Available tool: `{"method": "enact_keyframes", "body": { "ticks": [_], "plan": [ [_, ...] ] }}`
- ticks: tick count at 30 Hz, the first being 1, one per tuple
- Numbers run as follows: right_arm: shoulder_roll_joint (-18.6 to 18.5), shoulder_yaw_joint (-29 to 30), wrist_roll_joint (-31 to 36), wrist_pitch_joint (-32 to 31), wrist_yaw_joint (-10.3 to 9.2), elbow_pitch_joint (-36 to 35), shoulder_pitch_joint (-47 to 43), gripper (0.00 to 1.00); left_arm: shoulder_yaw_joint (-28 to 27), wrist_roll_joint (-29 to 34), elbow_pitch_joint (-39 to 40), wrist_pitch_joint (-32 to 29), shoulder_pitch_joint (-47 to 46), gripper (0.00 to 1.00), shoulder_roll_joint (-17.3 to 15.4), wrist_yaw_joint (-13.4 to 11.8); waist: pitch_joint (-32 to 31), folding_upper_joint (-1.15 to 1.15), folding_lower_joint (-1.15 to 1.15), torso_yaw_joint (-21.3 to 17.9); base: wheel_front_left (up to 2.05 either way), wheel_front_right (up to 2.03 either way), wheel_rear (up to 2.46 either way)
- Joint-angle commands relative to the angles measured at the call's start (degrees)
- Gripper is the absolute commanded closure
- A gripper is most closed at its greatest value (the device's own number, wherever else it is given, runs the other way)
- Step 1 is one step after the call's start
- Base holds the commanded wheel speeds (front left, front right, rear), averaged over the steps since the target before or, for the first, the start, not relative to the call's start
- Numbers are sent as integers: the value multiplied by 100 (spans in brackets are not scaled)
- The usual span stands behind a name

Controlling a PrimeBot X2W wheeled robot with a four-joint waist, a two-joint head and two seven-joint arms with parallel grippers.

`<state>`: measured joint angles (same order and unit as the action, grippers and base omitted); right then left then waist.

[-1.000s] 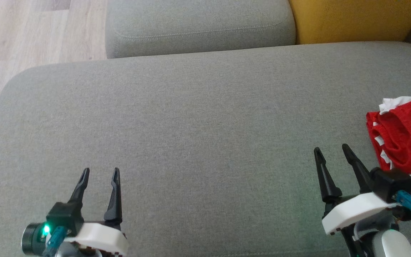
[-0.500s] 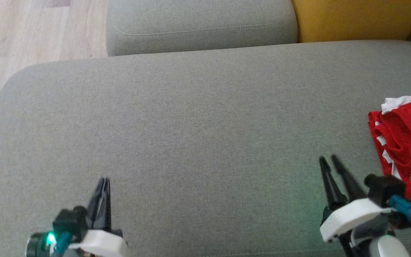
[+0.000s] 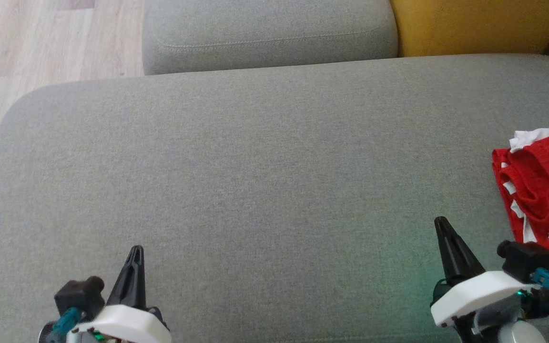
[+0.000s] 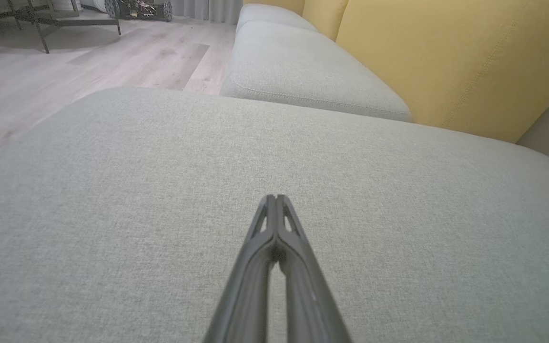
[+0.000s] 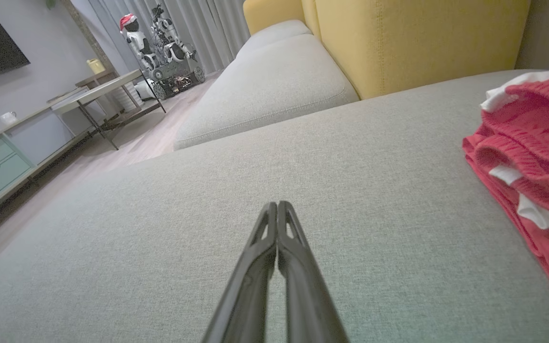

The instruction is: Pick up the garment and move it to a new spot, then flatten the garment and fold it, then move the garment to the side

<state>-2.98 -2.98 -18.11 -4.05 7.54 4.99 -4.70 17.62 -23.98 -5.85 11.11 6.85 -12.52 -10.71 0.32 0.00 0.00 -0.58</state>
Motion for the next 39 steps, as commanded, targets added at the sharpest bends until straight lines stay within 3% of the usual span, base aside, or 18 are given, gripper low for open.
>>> {"method": "enact_keyframes", "body": {
  "ticks": [1,39],
  "plan": [
    [-53,40,-241,30,-1,-141,268,100,-163,-208,132,-30,-261,100,-31,68,-1,0,0,2,0,0,0],
    [-116,240,-2843,29,-2,219,547,100,-817,-2629,-208,-529,-624,100,221,686,-5,0,0,21,0,0,0]
  ]
}}
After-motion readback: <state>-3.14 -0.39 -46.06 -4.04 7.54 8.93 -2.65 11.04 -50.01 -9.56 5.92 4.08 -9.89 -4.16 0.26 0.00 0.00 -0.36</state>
